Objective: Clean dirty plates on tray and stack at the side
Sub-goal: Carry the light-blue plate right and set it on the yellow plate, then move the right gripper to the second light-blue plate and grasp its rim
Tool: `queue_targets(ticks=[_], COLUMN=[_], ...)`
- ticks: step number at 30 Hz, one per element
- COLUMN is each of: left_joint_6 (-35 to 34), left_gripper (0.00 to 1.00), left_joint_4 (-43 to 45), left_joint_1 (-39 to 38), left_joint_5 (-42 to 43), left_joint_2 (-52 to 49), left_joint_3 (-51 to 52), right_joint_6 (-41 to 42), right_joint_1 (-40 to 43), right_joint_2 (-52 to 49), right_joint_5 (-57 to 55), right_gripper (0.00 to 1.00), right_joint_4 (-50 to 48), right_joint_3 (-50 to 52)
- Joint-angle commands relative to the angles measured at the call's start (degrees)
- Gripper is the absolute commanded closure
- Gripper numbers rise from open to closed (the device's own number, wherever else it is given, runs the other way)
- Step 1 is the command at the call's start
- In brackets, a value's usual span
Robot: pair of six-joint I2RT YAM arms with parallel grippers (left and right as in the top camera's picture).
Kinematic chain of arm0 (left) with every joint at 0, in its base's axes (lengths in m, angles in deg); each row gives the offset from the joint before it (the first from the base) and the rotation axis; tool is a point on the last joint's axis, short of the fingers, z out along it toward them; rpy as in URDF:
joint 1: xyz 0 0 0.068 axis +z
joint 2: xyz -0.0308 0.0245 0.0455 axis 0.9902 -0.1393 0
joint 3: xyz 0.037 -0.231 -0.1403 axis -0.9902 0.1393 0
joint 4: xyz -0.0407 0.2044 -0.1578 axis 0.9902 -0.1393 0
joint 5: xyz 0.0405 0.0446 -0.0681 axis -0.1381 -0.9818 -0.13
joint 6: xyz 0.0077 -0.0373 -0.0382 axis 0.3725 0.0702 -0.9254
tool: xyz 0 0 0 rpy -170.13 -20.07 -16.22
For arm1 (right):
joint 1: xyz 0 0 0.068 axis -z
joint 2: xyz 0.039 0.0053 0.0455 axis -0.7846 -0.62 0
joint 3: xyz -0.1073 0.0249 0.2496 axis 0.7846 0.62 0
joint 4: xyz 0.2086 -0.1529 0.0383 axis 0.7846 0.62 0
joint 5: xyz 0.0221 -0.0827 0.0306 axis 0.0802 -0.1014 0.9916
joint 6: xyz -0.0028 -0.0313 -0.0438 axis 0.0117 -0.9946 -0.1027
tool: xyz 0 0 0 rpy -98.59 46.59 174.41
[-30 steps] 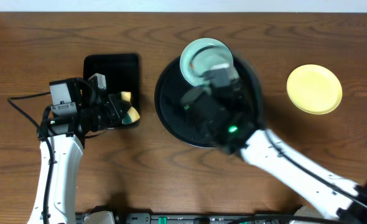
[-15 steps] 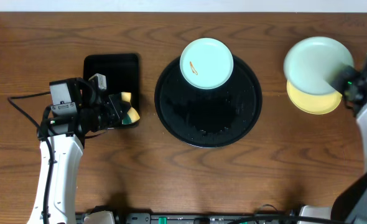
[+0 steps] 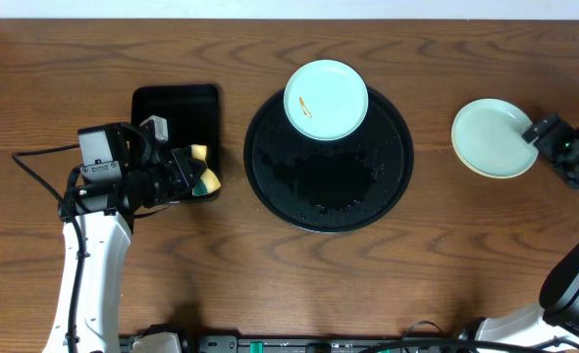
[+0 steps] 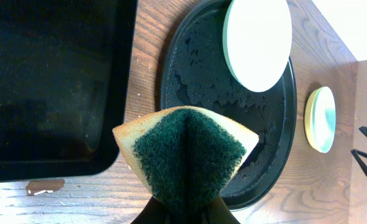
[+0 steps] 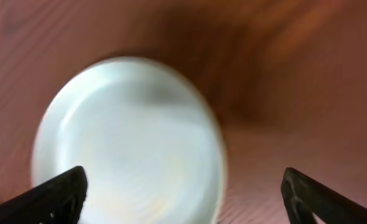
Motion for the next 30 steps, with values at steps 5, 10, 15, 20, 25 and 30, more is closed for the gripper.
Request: queue_targets(ticks=[5,10,15,20,25,30], left_joint_6=[1.0,1.0,1.0,1.0,1.0,1.0], left_gripper=[0.91,0.91,0.91,0.87,0.87,0.87], left_joint_4=[0.2,0.1,-1.2,-1.8,-2.0,-2.0], left_joint_1=[0.2,0.2,0.2,0.2,0.2,0.2], left_joint_5=[0.5,0.5,0.5,0.5,0.5,-0.2], left_joint_2=[-0.2,-0.2,-0.2,-0.2,-0.2,-0.2], left_joint_3=[-0.2,-0.2,-0.2,-0.2,-0.2,-0.2], right_joint_6=[-21.4,-34.9,-42.0,-42.1,-36.5,-35.9], right_joint_1=[-12.2,-24.7,-37.3,-44.5,-44.8,-44.8], right_joint_2=[0.1,0.1,-0.2,-3.7,-16.5,-25.2], right_joint_5=[12.6,7.0,7.2,2.0,-0.3,-0.3], right_gripper=[0.05,0.01,0.09,0.25,0.50,0.46], right_joint_4=[20.7,24.8,21.6,13.3,3.7,-4.3], right_joint_3=[-20.4,-29.3,-29.3,-28.4,-28.4,-28.4])
